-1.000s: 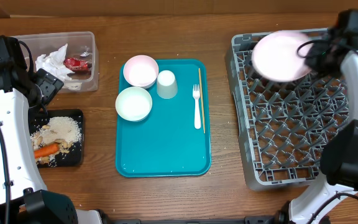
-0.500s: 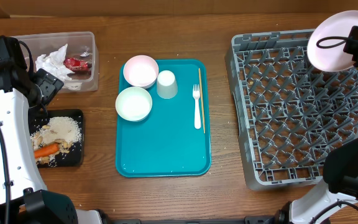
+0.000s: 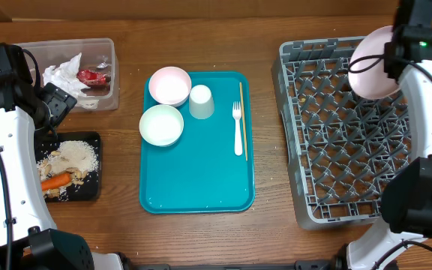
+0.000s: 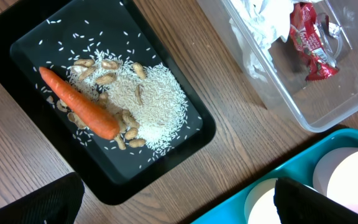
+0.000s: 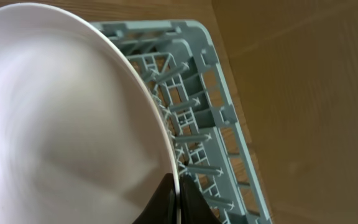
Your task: Sort waste into correct bins and load items into the dishwasher rack
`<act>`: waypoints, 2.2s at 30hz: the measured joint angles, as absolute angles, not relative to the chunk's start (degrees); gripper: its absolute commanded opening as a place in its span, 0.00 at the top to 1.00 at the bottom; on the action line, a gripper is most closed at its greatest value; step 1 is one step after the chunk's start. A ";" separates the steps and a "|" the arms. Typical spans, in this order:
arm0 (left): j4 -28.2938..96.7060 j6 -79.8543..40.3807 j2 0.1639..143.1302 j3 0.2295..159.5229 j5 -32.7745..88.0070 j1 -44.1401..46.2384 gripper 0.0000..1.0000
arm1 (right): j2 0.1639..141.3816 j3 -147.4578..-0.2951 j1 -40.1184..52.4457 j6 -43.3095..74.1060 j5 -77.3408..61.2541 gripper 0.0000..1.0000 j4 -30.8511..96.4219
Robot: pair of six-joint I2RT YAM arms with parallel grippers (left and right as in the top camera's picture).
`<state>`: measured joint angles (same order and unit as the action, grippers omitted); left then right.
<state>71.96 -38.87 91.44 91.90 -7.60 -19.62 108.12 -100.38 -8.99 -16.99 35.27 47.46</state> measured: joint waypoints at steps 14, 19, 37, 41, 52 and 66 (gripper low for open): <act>71.99 -38.87 91.44 91.90 -7.60 -19.62 0.00 | 108.12 -99.98 -5.63 -17.37 36.14 0.78 47.33; 71.99 -38.87 91.44 91.90 -7.60 -19.62 0.00 | 108.12 -100.01 -2.42 -14.09 33.61 0.64 48.27; 71.99 -38.87 91.44 91.90 -7.60 -19.62 0.00 | 102.32 -111.98 11.77 -0.60 -10.90 0.00 63.61; 71.96 -38.87 91.44 91.90 -7.60 -19.62 0.00 | 102.43 -111.22 16.10 -0.12 -25.76 0.00 58.81; 71.96 -38.87 91.44 91.90 -7.60 -19.62 0.00 | 110.54 -106.30 28.08 3.97 -19.11 0.00 47.81; 71.96 -38.87 91.44 91.90 -7.60 -19.62 0.00 | 123.68 -105.93 30.79 8.40 -9.87 0.00 43.05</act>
<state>71.96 -38.87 91.44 91.90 -7.60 -19.62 123.68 -105.93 30.79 8.40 -9.87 43.05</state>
